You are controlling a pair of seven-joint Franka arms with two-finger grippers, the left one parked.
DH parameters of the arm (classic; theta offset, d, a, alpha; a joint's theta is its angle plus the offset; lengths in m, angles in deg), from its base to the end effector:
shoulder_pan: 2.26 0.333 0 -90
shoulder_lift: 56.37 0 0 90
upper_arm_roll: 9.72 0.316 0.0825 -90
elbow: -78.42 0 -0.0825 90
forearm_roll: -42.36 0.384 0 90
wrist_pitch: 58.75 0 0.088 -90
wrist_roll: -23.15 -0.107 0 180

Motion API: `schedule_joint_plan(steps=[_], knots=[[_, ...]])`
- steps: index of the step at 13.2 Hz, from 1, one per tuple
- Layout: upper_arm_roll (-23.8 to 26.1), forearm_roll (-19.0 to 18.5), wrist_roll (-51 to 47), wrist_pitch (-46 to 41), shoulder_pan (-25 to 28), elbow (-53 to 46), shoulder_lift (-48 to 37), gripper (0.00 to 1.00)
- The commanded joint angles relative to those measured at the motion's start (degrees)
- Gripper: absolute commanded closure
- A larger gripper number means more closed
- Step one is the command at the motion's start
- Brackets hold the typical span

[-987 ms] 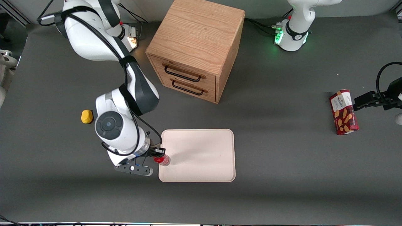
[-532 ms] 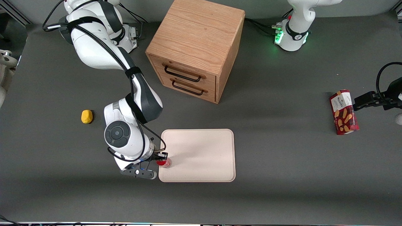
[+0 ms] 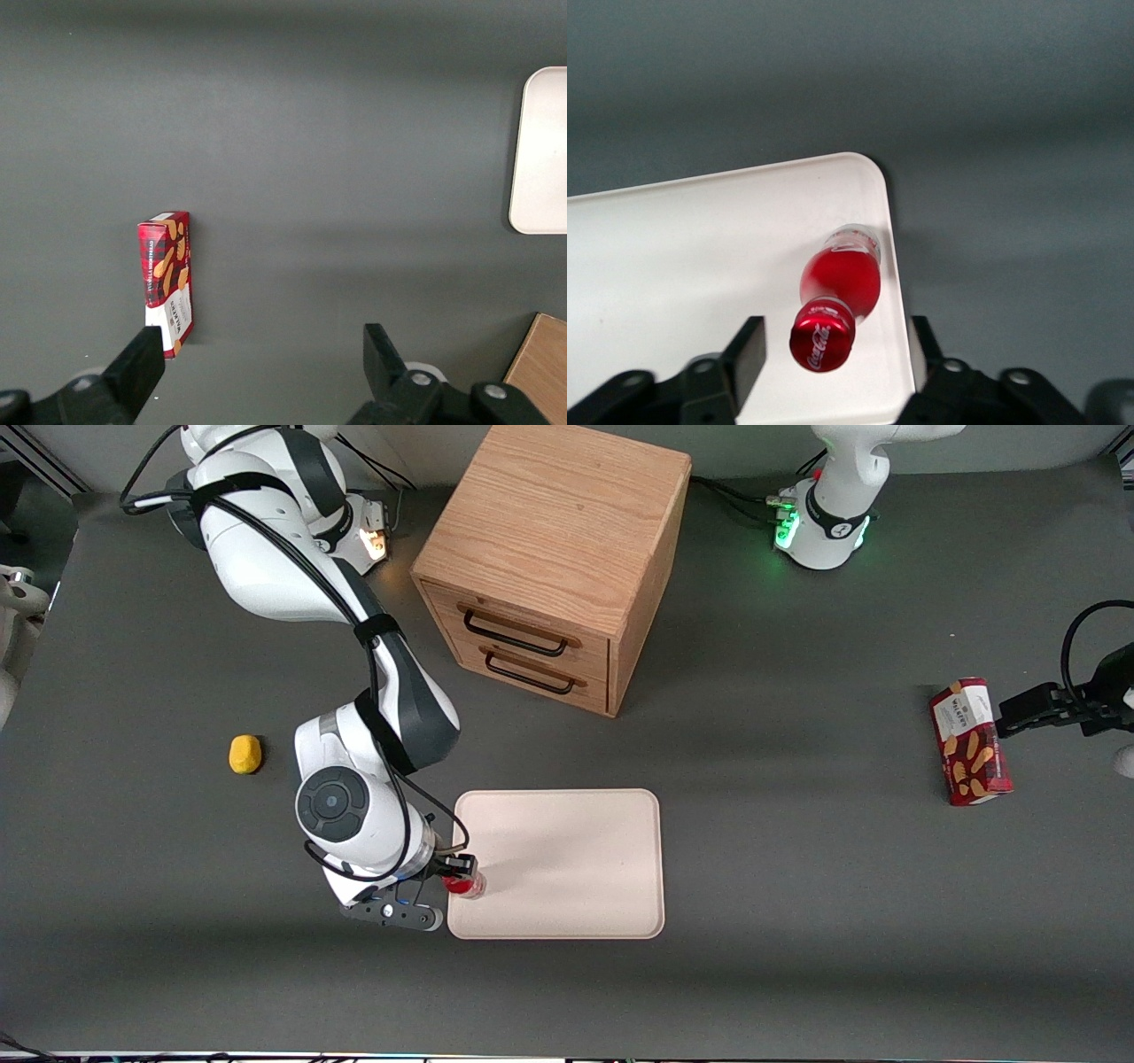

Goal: Place coke bottle on tray

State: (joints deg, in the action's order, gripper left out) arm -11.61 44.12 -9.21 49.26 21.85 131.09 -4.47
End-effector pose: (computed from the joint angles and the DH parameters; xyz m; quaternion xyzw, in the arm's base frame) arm 0.7230 0.3089 0.3450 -0.9958 0.0859 -0.0259 0.0156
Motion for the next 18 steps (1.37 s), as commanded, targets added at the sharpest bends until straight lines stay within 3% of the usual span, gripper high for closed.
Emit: schedule_joint_plan(steps=[1,7,10,13,18], knots=[[0.0,-0.4,0.1,-0.7,0.0,0.6,-2.7,0.00],[-0.3,-0.9,0.0,-22.2,0.0,0.1,-16.7,0.00],[-0.2,-4.6,1.2,-31.2,-0.9,0.2,-23.9,0.00],[0.0,-4.2,9.1,-35.1,-6.0,3.6,-30.1,0.00],[0.1,-3.9,27.0,-33.9,-16.4,15.1,-39.8,0.00]])
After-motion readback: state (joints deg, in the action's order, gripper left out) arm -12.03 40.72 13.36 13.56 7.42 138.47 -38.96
